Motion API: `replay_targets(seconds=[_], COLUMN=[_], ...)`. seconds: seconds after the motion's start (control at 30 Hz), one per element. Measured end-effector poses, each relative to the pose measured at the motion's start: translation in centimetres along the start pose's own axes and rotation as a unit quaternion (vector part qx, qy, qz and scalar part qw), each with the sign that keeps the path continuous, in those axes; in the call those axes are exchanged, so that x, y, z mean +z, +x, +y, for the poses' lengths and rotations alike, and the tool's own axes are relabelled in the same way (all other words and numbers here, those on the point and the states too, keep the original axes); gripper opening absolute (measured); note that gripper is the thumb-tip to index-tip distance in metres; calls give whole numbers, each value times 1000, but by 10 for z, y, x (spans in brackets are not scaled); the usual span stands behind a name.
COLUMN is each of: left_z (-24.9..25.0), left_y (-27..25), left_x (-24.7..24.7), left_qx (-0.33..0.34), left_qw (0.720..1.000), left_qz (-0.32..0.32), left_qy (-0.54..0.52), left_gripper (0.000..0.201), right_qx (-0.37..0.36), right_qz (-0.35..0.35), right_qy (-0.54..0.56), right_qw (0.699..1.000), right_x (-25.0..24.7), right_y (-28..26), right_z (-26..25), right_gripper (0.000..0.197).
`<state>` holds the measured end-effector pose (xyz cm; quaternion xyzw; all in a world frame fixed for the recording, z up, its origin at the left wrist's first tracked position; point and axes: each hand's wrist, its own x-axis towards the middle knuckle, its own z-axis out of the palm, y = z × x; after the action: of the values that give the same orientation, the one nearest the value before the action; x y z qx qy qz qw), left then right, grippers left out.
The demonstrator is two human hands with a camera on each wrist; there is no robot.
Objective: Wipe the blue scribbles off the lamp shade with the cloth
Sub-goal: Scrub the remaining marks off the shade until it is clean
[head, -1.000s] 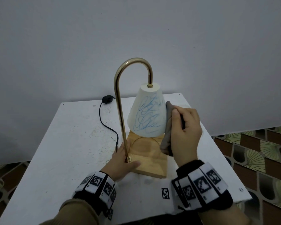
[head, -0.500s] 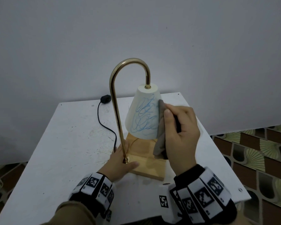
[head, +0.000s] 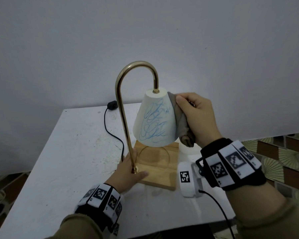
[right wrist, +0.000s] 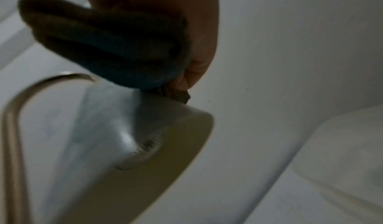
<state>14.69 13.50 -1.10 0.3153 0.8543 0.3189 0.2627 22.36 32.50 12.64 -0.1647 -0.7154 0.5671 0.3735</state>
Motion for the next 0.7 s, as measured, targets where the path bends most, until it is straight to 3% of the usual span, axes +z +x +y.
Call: replay_targets(seconds=[0.17, 0.27, 0.37, 0.53, 0.7], left_z=[-1, -2, -2, -2, -3], left_y=[0, 0, 1, 0, 0], left_x=[0, 0, -1, -1, -2], left_qx=[-10, -11, -17, -12, -9], left_qw=[1000, 1000, 1000, 1000, 1000], left_qz=[1, -3, -19, -8, -4], left_qy=[4, 1, 5, -2, 1], left_gripper=[97, 99, 99, 96, 96], right_qx=[-141, -186, -170, -81, -134], right_qz=[74, 100, 114, 137, 147], right_qy=[-16, -51, -60, -62, -40], right_qw=[987, 976, 977, 985, 979], right_x=[13, 17, 14, 9, 21], right_y=[-28, -57, -69, -49, -44], right_z=[-21, -8, 15, 29, 1], right_gripper=[13, 13, 15, 14, 14])
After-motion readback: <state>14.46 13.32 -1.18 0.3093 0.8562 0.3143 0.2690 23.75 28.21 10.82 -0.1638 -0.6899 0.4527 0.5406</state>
